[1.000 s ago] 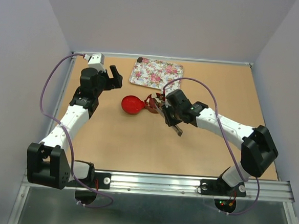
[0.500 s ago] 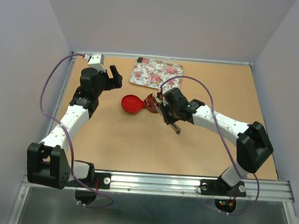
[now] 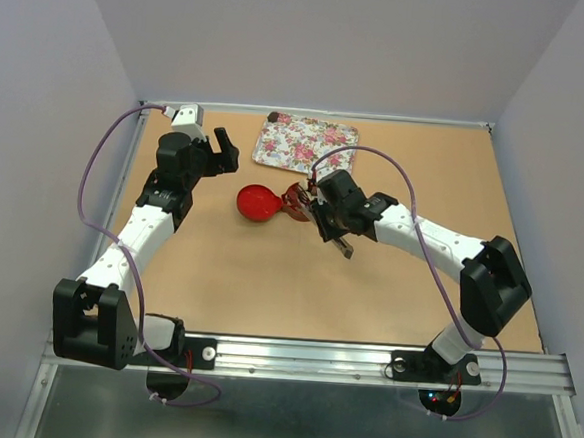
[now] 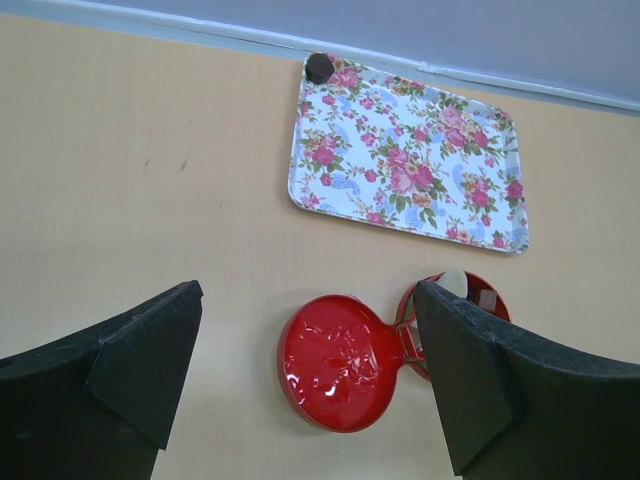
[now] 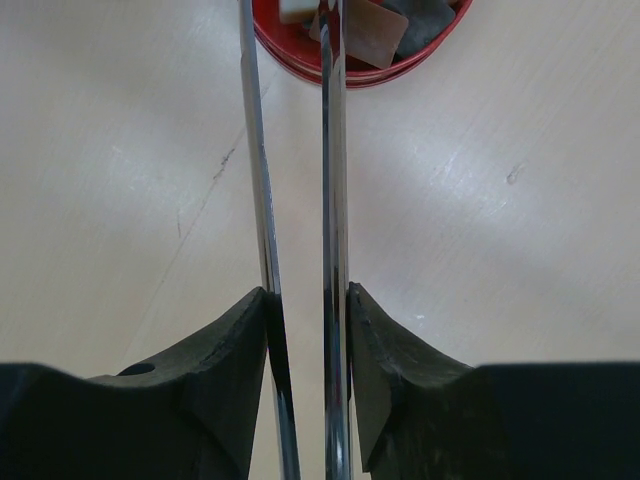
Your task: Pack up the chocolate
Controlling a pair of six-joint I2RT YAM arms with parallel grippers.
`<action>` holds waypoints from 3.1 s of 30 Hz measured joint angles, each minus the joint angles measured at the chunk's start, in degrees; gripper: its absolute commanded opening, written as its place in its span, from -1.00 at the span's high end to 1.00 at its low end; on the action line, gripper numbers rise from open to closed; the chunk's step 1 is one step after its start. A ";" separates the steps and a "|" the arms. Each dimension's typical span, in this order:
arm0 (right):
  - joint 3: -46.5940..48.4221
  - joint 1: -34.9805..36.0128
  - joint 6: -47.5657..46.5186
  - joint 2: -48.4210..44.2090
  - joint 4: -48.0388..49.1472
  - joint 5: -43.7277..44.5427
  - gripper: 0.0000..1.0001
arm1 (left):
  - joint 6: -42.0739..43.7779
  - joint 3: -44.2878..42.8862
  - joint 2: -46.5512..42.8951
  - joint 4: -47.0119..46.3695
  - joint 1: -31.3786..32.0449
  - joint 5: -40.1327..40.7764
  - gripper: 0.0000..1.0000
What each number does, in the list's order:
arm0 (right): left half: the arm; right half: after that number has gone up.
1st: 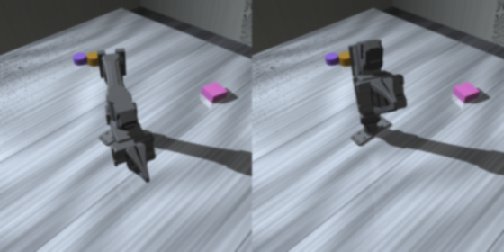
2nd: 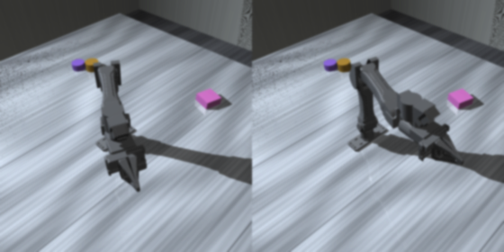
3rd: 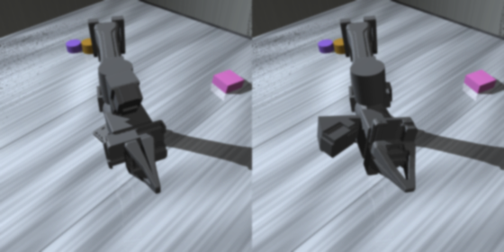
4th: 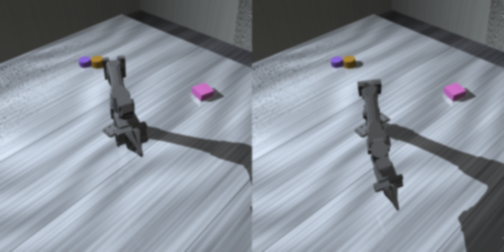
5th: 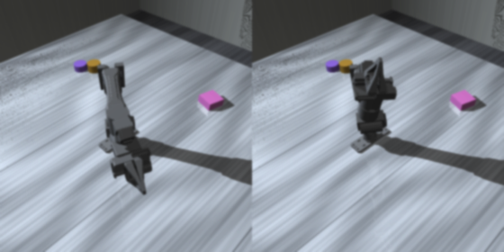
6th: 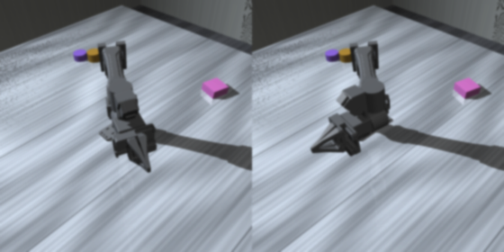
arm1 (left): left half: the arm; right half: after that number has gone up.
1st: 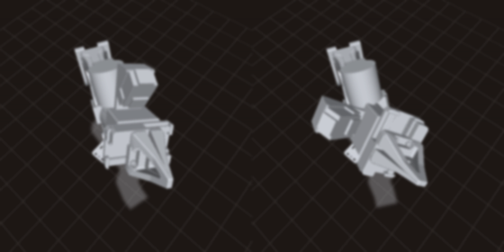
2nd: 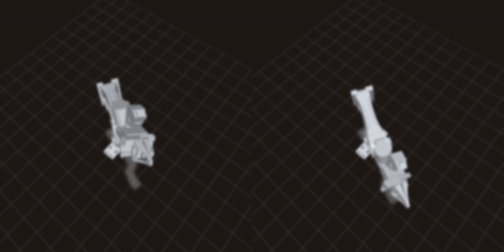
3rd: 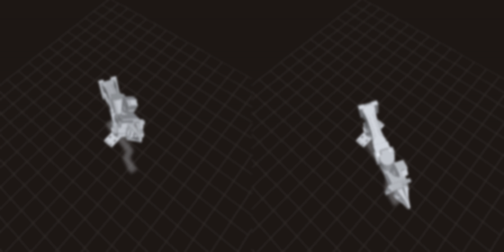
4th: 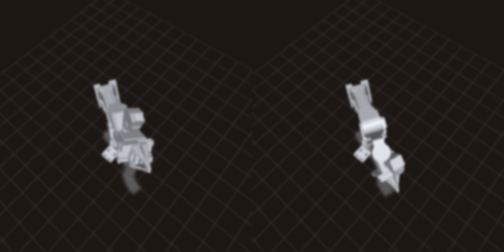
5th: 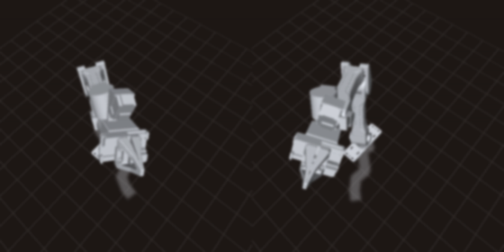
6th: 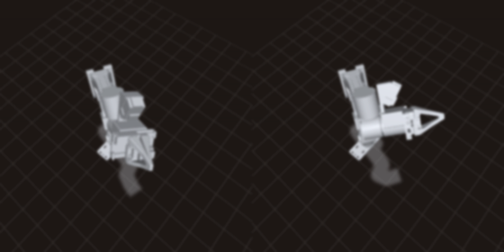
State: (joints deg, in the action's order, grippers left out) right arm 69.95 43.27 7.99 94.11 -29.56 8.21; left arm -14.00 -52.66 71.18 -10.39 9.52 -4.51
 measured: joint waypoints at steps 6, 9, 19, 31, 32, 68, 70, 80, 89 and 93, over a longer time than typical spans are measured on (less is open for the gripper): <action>0.00 0.00 0.02 -0.46 0.00 1.42 0.06 | 0.00 0.00 0.00 -0.02 0.00 -0.02 -0.97; 0.00 0.00 0.28 -0.81 0.00 2.49 0.05 | 0.00 0.00 0.00 0.00 0.00 -0.02 -0.97; 0.00 0.00 0.98 -5.09 -0.04 5.33 0.08 | -0.02 0.00 0.00 -0.02 0.00 -0.09 -0.97; 0.00 0.00 1.51 -10.86 -0.04 11.10 0.10 | -0.04 0.00 0.00 -0.02 0.00 -0.76 -0.97; 0.00 0.00 1.49 -11.08 -0.04 11.89 0.10 | -0.04 0.00 0.00 0.00 0.00 -0.85 -0.97; -13.75 -20.46 5.62 -5.88 3.32 9.16 0.09 | -0.07 0.00 0.00 -0.04 0.00 -1.11 -0.97; -13.77 -20.46 5.97 -4.17 3.54 8.46 0.09 | -0.07 0.00 0.00 -0.04 0.00 -1.11 -0.97; -13.49 -22.29 6.73 2.36 6.19 6.14 0.10 | -0.07 0.00 0.00 -0.04 0.00 -1.07 -0.97; -7.21 -24.41 6.86 8.28 8.92 4.83 0.08 | -0.04 0.00 0.00 -0.04 0.00 -1.07 -0.97; -3.15 -25.46 6.84 11.85 10.19 4.37 0.08 | -0.04 0.00 0.00 -0.04 0.00 -1.05 -0.97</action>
State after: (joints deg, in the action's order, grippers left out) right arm 66.81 17.80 14.83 105.95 -19.38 12.58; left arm -14.04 -52.66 71.18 -10.44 9.52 -5.56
